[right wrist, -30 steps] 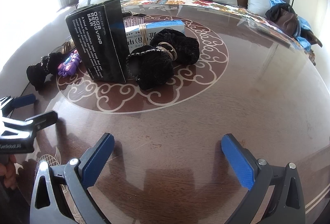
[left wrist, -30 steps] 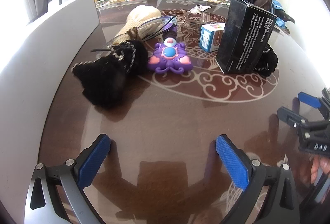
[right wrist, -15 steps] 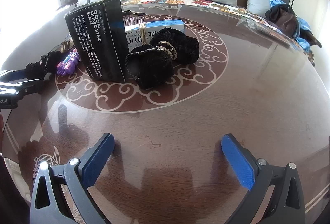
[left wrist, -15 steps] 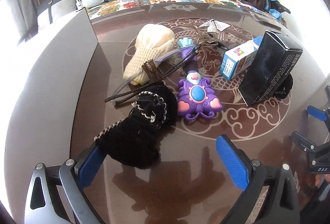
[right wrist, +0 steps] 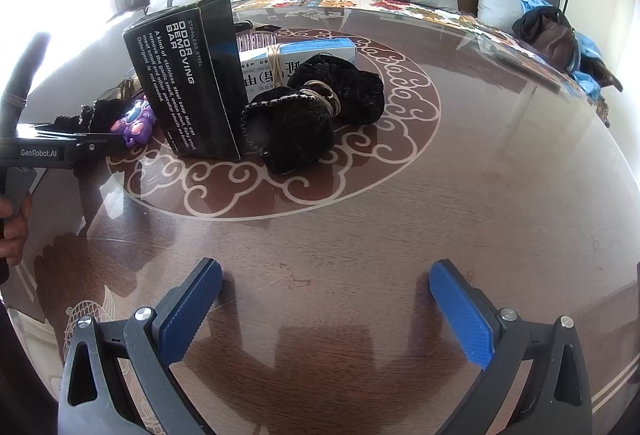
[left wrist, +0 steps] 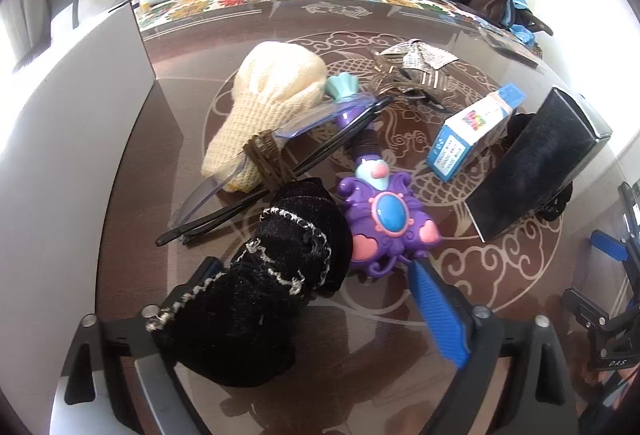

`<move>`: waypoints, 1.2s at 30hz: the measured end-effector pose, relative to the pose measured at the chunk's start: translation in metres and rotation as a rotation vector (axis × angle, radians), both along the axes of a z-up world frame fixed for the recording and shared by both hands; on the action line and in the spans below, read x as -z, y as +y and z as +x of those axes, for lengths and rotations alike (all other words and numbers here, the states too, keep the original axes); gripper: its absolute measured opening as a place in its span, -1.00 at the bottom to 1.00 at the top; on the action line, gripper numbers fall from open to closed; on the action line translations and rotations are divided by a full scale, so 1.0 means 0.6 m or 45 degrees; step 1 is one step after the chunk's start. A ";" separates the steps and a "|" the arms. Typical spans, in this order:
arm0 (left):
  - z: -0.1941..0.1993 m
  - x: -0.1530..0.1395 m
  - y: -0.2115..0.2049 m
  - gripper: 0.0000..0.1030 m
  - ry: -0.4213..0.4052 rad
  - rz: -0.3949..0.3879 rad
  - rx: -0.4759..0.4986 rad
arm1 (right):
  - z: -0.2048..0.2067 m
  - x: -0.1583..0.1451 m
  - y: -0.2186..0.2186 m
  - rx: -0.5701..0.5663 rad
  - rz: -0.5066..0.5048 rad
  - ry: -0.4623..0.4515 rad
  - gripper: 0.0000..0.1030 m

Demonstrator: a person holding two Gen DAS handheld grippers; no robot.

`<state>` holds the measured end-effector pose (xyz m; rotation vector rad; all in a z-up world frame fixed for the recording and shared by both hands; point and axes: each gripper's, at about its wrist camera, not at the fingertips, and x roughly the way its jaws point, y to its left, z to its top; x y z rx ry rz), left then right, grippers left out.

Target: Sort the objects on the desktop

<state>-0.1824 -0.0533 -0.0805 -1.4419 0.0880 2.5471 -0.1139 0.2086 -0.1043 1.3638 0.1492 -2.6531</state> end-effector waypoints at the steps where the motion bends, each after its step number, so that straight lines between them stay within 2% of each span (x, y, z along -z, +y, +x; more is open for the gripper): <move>1: 0.004 -0.001 0.005 0.17 0.004 -0.030 -0.003 | -0.001 0.000 0.000 0.001 0.000 0.000 1.00; 2: 0.008 -0.002 0.010 -0.05 0.011 -0.060 -0.006 | 0.000 0.000 0.000 0.001 -0.001 0.000 1.00; 4: 0.020 -0.006 0.012 -0.29 0.014 -0.058 -0.022 | 0.000 0.000 0.000 0.001 0.000 0.000 1.00; 10: 0.097 -0.008 0.007 -0.31 0.012 -0.018 -0.119 | 0.000 0.000 0.000 0.001 -0.001 0.000 1.00; 15: 0.157 -0.005 0.006 -0.29 0.062 -0.051 -0.127 | -0.001 0.000 0.000 0.000 -0.001 0.000 1.00; 16: 0.161 -0.004 0.004 -0.20 0.070 -0.041 -0.122 | -0.001 0.000 0.000 0.000 -0.001 0.000 1.00; 18: 0.162 -0.001 0.002 0.24 0.068 -0.019 -0.112 | 0.000 0.000 0.000 0.001 0.000 0.000 1.00; 19: 0.160 0.002 0.002 0.61 0.062 -0.029 -0.119 | 0.000 0.000 0.000 0.001 -0.001 0.000 1.00; 20: 0.158 0.005 0.002 0.70 0.065 -0.046 -0.126 | 0.000 0.000 0.000 0.002 -0.001 0.000 1.00; 28: 0.148 0.016 -0.003 0.97 0.072 -0.053 -0.137 | 0.001 -0.001 0.002 0.010 -0.008 0.003 1.00; 36: 0.152 0.017 -0.003 1.00 0.081 -0.052 -0.155 | 0.002 -0.001 0.003 0.010 -0.006 0.003 1.00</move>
